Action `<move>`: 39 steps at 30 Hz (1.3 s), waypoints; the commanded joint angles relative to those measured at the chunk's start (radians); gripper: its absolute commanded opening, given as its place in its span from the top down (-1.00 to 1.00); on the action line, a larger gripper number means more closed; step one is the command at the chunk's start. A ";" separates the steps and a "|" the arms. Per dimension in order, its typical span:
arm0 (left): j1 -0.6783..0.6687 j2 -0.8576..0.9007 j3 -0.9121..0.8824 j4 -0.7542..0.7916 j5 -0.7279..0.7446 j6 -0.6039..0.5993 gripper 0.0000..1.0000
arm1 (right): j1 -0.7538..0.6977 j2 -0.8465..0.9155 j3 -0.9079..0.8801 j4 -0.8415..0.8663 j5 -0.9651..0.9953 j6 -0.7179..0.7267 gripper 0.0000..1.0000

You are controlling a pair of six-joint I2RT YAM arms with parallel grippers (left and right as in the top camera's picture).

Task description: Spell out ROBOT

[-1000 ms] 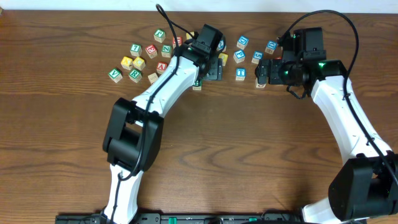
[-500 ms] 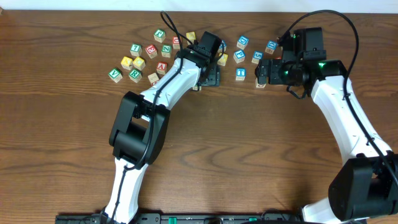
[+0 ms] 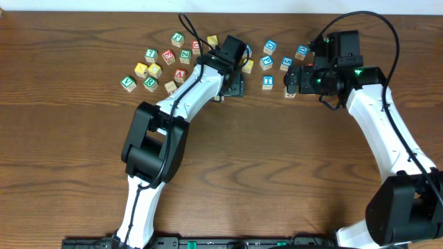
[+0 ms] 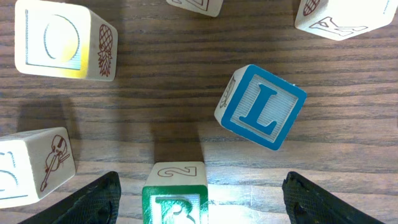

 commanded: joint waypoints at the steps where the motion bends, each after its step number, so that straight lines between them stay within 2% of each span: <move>1: 0.006 0.000 -0.003 -0.011 -0.011 -0.016 -0.64 | 0.010 0.008 0.019 -0.002 0.002 0.007 -0.99; 13: 0.006 0.000 -0.003 -0.021 -0.008 -0.066 -0.64 | 0.010 0.009 0.019 -0.002 0.002 0.007 -0.99; 39: 0.008 0.000 -0.003 -0.040 -0.008 -0.081 -0.64 | 0.010 0.009 0.019 -0.002 0.002 0.007 -0.98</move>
